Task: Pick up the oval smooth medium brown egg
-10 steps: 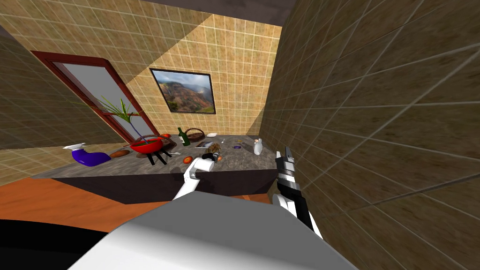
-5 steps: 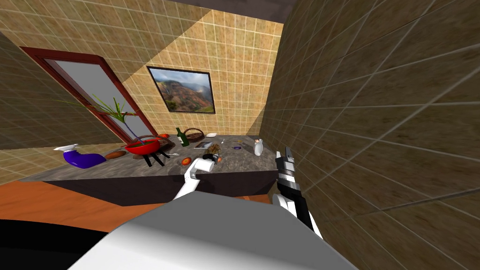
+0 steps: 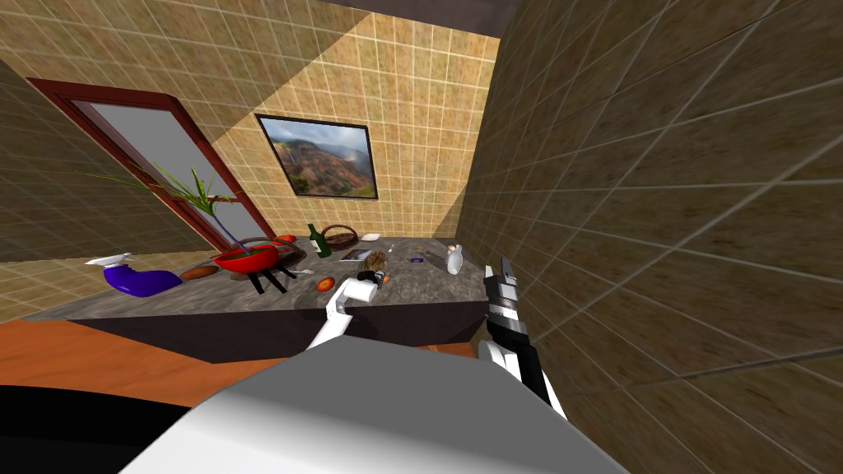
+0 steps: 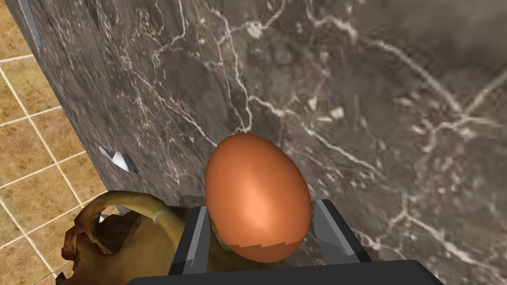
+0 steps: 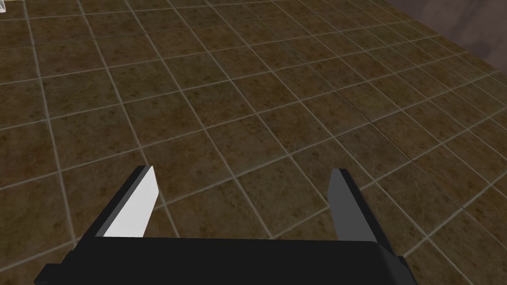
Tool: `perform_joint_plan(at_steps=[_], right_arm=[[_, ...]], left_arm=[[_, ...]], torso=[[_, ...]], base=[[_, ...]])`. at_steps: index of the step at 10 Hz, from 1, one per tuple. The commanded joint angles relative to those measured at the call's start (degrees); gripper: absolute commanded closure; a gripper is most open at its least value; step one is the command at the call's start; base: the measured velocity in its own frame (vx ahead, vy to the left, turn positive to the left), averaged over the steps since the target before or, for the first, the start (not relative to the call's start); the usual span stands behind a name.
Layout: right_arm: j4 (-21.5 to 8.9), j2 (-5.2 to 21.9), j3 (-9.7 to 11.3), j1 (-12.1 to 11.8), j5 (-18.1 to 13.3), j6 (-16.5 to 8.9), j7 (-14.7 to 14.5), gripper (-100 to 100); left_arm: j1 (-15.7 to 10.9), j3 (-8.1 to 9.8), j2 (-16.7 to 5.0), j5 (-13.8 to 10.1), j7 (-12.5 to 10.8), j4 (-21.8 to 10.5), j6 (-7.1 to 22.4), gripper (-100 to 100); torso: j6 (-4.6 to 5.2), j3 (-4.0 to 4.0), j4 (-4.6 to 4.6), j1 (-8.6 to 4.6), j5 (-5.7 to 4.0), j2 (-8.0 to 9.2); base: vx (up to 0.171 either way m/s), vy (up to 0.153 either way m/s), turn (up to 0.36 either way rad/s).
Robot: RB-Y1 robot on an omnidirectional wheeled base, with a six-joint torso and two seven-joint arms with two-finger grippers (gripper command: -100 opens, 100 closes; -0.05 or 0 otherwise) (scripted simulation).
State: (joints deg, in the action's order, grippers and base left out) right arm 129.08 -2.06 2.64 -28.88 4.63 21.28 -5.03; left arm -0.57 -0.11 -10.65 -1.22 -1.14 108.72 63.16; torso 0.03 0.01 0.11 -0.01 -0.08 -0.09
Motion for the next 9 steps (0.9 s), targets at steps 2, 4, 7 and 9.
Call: perform_joint_plan(at_steps=[2,4,7,9], right_arm=[[0.0,0.0,0.0,0.0,0.0,0.0,0.0,0],[0.0,0.0,0.0,0.0,0.0,0.0,0.0,0],[0.0,0.0,0.0,0.0,0.0,0.0,0.0,0],[0.0,0.0,0.0,0.0,0.0,0.0,0.0,0]], left_arm=[[0.0,0.0,0.0,0.0,0.0,0.0,0.0,100],[0.0,0.0,0.0,0.0,0.0,0.0,0.0,0],[0.5,-0.05,-0.3,-0.3,0.0,3.6,2.6,100],[0.4,-0.07,-0.2,-0.2,0.0,3.3,2.4,0]], torso=[[-0.01,0.0,-0.01,-0.01,0.0,0.01],[-0.01,0.02,0.02,-0.01,0.0,0.03],[-0.01,0.14,0.07,-0.05,-0.02,0.22],[-0.01,0.13,0.07,-0.03,-0.02,0.19]], base=[[0.0,0.0,0.0],[0.0,0.0,0.0],[-0.033,-0.003,0.006],[-0.007,0.0,0.001]])
